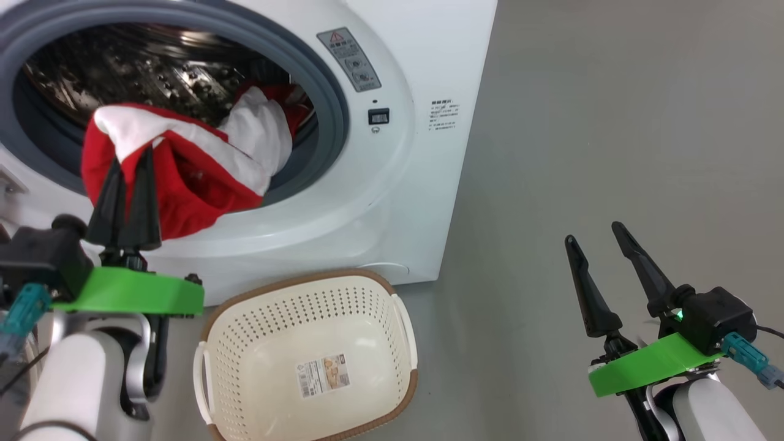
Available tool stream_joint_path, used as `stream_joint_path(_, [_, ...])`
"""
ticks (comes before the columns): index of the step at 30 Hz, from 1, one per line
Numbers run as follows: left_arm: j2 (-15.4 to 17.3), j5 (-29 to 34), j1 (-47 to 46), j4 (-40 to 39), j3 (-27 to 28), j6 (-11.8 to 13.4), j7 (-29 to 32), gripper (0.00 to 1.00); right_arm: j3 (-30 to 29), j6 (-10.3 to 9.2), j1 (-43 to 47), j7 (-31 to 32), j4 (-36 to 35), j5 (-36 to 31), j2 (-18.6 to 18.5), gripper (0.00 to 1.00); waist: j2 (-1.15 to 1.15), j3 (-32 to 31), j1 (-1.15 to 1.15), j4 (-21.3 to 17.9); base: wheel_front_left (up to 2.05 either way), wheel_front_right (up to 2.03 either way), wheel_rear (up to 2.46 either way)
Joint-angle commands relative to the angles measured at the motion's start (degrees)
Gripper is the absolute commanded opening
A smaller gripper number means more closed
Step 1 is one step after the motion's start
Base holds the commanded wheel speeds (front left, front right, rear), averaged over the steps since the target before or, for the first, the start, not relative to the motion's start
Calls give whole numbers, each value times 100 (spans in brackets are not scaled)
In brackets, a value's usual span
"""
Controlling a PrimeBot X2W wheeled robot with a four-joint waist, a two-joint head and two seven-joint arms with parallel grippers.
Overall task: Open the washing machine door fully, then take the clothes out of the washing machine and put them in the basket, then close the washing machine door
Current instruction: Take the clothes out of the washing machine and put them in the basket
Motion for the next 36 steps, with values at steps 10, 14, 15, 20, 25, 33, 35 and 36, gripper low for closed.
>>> stream_joint_path(10, [-44,-133,593,-1120,3,152,254,0,108,28,43,-37,-159,58,0,100,0,-101,0,40,0,0,0])
stream_joint_path(14, [-173,-250,781,-938,-96,128,260,0,121,28,-1,-37,-182,59,-12,100,0,39,0,58,0,0,0])
stream_joint_path(15, [-205,-278,805,-830,-118,118,244,0,121,28,-19,-37,-189,61,-14,100,0,80,0,59,0,0,0])
stream_joint_path(20, [-360,-426,775,-41,-232,20,154,0,134,28,-104,-37,-213,66,-16,100,0,293,0,49,0,0,0])
stream_joint_path(25, [-460,-475,553,830,-338,-54,15,0,174,28,-203,-37,-209,92,-4,100,0,531,0,-16,0,0,0])
stream_joint_path(33, [-602,-686,85,2196,-401,-184,-72,0,165,28,-368,-37,-258,110,73,100,0,958,0,-169,0,0,0])
stream_joint_path(35, [-634,-789,-46,2625,-382,-247,-87,0,183,28,-399,-37,-265,118,88,100,0,1066,0,-211,0,0,0])
stream_joint_path(36, [-649,-840,-114,2857,-372,-277,-94,0,190,28,-416,-37,-273,120,96,100,0,1120,0,-235,0,0,0])
